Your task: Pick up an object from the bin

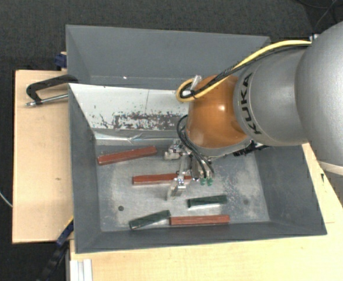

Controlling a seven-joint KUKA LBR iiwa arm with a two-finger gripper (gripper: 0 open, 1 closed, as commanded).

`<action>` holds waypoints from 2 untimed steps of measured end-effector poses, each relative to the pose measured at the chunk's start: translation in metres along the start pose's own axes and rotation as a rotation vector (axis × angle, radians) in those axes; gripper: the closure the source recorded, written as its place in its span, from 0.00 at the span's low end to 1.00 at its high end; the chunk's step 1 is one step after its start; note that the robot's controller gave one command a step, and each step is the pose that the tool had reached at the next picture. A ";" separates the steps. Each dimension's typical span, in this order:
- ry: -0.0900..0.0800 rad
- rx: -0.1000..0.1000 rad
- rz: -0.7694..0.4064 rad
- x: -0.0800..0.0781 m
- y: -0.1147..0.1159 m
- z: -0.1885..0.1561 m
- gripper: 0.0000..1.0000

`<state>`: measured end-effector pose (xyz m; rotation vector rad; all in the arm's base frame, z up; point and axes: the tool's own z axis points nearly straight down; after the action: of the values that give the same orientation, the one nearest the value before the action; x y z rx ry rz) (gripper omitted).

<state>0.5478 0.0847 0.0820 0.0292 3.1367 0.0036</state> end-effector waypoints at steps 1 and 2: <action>-0.005 -0.001 0.000 -0.001 0.000 -0.003 0.00; 0.005 0.001 -0.042 0.005 0.011 0.007 0.00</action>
Offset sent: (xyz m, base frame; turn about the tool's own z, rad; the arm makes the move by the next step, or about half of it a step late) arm -0.0077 0.0195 -0.0120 -0.0782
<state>0.5433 0.0956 0.0748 -0.0374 3.1416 0.0016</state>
